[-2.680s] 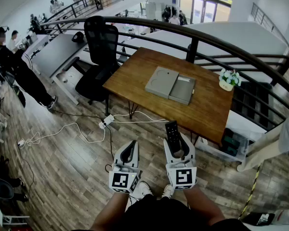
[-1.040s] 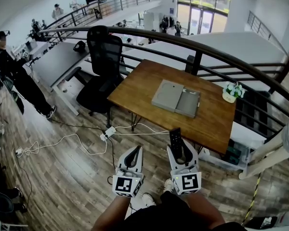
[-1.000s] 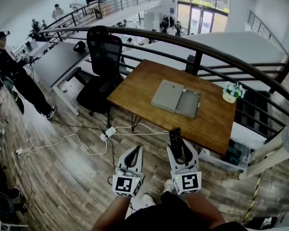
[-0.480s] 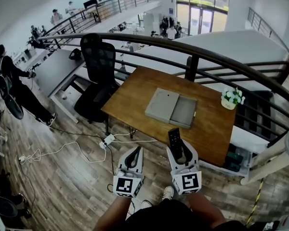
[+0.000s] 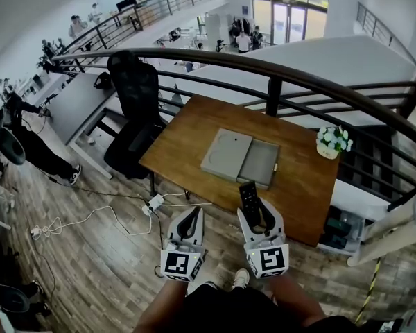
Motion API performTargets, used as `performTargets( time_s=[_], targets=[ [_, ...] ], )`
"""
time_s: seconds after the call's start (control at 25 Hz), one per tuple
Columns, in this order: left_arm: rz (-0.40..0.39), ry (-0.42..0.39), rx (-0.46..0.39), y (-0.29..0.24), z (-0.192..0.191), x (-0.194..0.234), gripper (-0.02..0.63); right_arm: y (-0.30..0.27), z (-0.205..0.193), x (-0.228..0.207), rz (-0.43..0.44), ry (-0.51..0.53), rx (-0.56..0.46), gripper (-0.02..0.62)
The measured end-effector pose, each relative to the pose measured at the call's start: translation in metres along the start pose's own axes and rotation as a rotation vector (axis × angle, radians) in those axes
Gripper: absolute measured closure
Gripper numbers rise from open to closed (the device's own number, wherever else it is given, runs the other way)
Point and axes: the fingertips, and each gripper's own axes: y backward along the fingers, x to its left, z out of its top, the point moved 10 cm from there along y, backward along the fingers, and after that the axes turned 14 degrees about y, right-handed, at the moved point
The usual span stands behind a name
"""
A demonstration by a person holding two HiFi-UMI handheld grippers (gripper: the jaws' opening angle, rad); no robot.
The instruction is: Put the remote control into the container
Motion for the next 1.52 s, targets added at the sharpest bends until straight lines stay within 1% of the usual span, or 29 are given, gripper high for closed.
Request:
performTargets(
  time_s=[0.16, 0.36, 0.48, 0.64, 0.72, 0.84, 1.04, 1.2, 1.52],
  targets=[
    [-0.014, 0.000, 0.020, -0.016, -0.004, 0.002, 0.598, -0.012, -0.007, -0.007, -0.004, -0.008, 0.008, 0.379],
    [-0.039, 0.005, 0.010, -0.042, -0.003, 0.018, 0.598, -0.037, -0.011, -0.013, -0.023, 0.007, 0.008, 0.379],
    [-0.050, 0.017, 0.012, -0.060, -0.002, 0.037, 0.598, -0.059, -0.013, -0.012, -0.030, 0.011, 0.017, 0.379],
    [-0.038, 0.048, 0.015, -0.086, -0.005, 0.078, 0.598, -0.097, -0.017, -0.010, -0.038, -0.009, 0.019, 0.379],
    [-0.046, 0.052, 0.027, -0.094, -0.004, 0.085, 0.598, -0.105, -0.015, -0.015, -0.048, -0.023, 0.022, 0.379],
    [-0.064, 0.060, 0.043, -0.104, -0.003, 0.092, 0.598, -0.114, -0.014, -0.020, -0.070, -0.032, 0.037, 0.379],
    [-0.100, 0.069, 0.063, -0.125, -0.005, 0.117, 0.598, -0.142, -0.015, -0.019, -0.098, -0.029, 0.059, 0.379],
    [-0.133, 0.086, 0.078, -0.141, -0.010, 0.126, 0.598, -0.154, -0.022, -0.022, -0.129, -0.034, 0.096, 0.379],
    [-0.214, 0.075, 0.092, -0.161, -0.006, 0.142, 0.598, -0.170, -0.033, -0.017, -0.184, -0.011, 0.146, 0.379]
  ],
)
